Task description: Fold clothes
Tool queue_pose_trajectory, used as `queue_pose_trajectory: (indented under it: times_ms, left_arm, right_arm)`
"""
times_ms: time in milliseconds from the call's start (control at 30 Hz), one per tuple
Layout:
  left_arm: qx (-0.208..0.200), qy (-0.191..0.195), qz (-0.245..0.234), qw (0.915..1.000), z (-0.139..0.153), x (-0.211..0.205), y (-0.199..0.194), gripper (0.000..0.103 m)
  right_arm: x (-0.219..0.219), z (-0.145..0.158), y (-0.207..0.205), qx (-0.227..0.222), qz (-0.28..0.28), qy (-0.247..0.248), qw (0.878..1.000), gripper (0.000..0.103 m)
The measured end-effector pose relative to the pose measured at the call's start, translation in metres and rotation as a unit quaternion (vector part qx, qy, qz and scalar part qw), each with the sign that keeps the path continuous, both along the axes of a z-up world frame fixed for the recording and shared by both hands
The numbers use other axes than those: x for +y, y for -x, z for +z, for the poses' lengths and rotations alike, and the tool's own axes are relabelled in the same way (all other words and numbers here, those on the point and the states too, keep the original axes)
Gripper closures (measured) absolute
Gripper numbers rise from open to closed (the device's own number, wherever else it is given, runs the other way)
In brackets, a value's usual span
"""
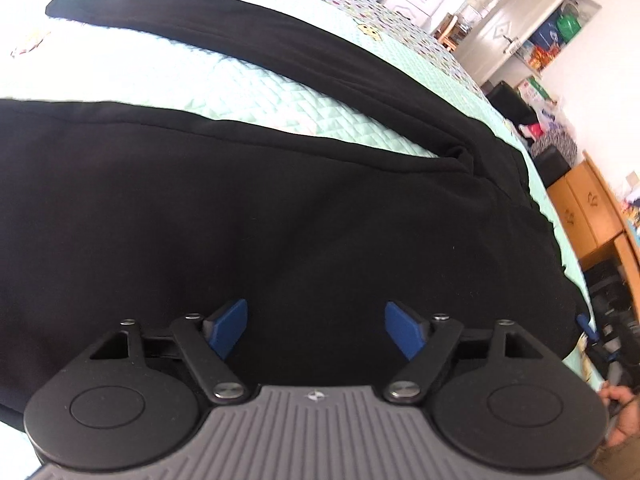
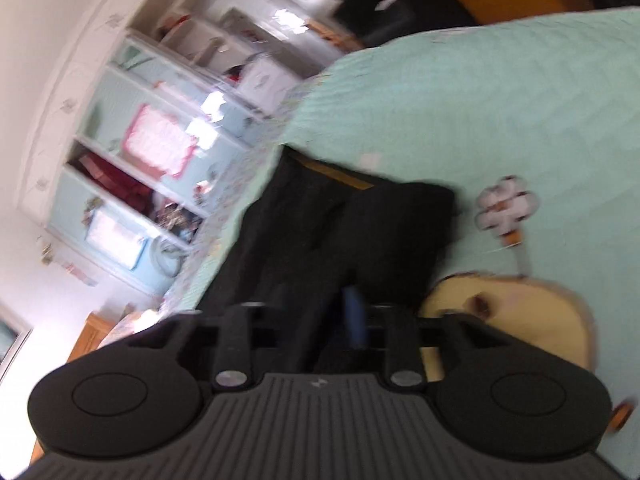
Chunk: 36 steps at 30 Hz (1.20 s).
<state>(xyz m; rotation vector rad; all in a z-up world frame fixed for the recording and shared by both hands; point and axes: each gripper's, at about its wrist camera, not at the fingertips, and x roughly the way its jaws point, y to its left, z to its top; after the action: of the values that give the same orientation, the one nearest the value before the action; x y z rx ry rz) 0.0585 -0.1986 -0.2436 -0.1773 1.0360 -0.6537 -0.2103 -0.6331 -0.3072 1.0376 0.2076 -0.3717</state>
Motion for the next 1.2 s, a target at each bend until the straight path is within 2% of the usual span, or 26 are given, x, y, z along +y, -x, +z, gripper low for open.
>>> queue_pose_trajectory:
  times_ms: [67,133,167,233,300,333,367,400,433,467,500,567,600,633,700,733,767,833,867,900,967,1067,1133,1167,1200]
  left_arm:
    - [-0.005,0.001,-0.002,1.0000,0.001,0.001,0.002,0.023]
    - [0.002,0.019,0.003,0.9998,-0.001,0.008,0.002,0.024]
    - [0.009,0.029,0.009,0.9995,-0.002,0.015,0.002,0.024]
    - [0.017,0.043,0.023,0.9987,-0.001,0.031,0.002,0.024]
    - [0.019,0.055,0.042,0.9974,0.003,0.051,0.004,0.025]
    - [0.017,0.060,0.055,0.9966,0.007,0.062,0.005,0.025]
    - [0.015,0.066,0.067,0.9955,0.010,0.074,0.007,0.025]
    - [0.008,0.081,0.077,0.9937,0.014,0.086,0.009,0.025]
    - [0.001,0.088,0.086,0.9924,0.015,0.097,0.011,0.024]
    - [-0.005,0.095,0.096,0.9909,0.016,0.109,0.012,0.024]
    - [-0.005,0.086,0.111,0.9901,0.013,0.118,0.011,0.024]
    - [0.010,0.067,0.159,0.9849,0.001,0.141,0.010,0.025]
    - [0.012,0.077,0.168,0.9827,-0.003,0.152,0.011,0.032]
    - [0.014,0.086,0.177,0.9803,-0.008,0.162,0.012,0.045]
    - [0.017,0.095,0.194,0.9762,-0.011,0.178,0.013,0.072]
    - [0.019,0.094,0.203,0.9745,-0.010,0.183,0.013,0.072]
    - [0.020,0.093,0.211,0.9729,-0.008,0.188,0.014,0.071]
    - [0.009,0.089,0.206,0.9744,0.000,0.187,0.019,0.058]
    - [0.003,0.088,0.203,0.9751,0.004,0.186,0.022,0.055]
    - [0.003,0.108,0.193,0.9751,0.008,0.184,0.028,0.047]
    - [0.014,0.158,0.157,0.9748,0.010,0.172,0.034,0.042]
    - [0.031,0.180,0.088,0.9793,0.007,0.135,0.036,0.040]
    - [0.040,0.167,0.064,0.9831,-0.002,0.116,0.036,0.040]
    - [0.050,0.169,0.072,0.9817,-0.009,0.118,0.037,0.040]
    - [0.059,0.172,0.079,0.9801,-0.015,0.120,0.037,0.045]
  right_arm:
    - [0.032,0.007,-0.019,-0.014,0.074,0.009,0.997,0.044]
    - [0.066,0.007,-0.044,-0.013,0.150,0.010,0.989,0.044]
    - [0.077,0.001,-0.051,-0.008,0.168,0.002,0.986,0.044]
    - [0.081,-0.018,-0.054,0.012,0.161,-0.026,0.987,0.049]
    - [0.078,-0.032,-0.046,0.033,0.120,-0.059,0.990,0.102]
    - [0.076,-0.031,-0.041,0.045,0.098,-0.062,0.992,0.103]
    - [0.079,-0.024,-0.038,0.049,0.090,-0.050,0.993,0.100]
    - [0.082,-0.018,-0.036,0.053,0.086,-0.041,0.994,0.086]
    - [0.085,-0.017,-0.036,0.058,0.088,-0.037,0.994,0.077]
    - [0.089,-0.015,-0.036,0.062,0.091,-0.034,0.993,0.061]
    - [0.093,-0.013,-0.037,0.067,0.093,-0.031,0.993,0.055]
    - [0.100,-0.010,-0.037,0.075,0.098,-0.024,0.992,0.055]
    - [0.104,-0.008,-0.038,0.080,0.101,-0.020,0.992,0.060]
    - [0.108,-0.007,-0.038,0.084,0.103,-0.017,0.991,0.067]
    - [0.116,-0.003,-0.039,0.093,0.108,-0.010,0.990,0.101]
    - [0.119,-0.001,-0.039,0.097,0.110,-0.006,0.989,0.103]
    - [0.123,0.000,-0.039,0.102,0.113,-0.003,0.988,0.103]
    - [0.131,0.004,-0.040,0.110,0.118,0.004,0.987,0.100]
    - [0.134,0.005,-0.040,0.115,0.120,0.008,0.986,0.088]
    - [0.139,0.008,-0.041,0.113,0.124,0.010,0.986,0.071]
    - [0.153,0.014,-0.047,0.075,0.155,-0.007,0.985,0.063]
    - [0.173,0.014,-0.079,0.054,0.220,-0.039,0.973,0.063]
    - [0.189,0.007,-0.102,0.042,0.254,-0.077,0.963,0.062]
    - [0.196,0.004,-0.111,0.039,0.268,-0.092,0.958,0.062]
    - [0.202,0.002,-0.121,0.039,0.283,-0.100,0.953,0.062]
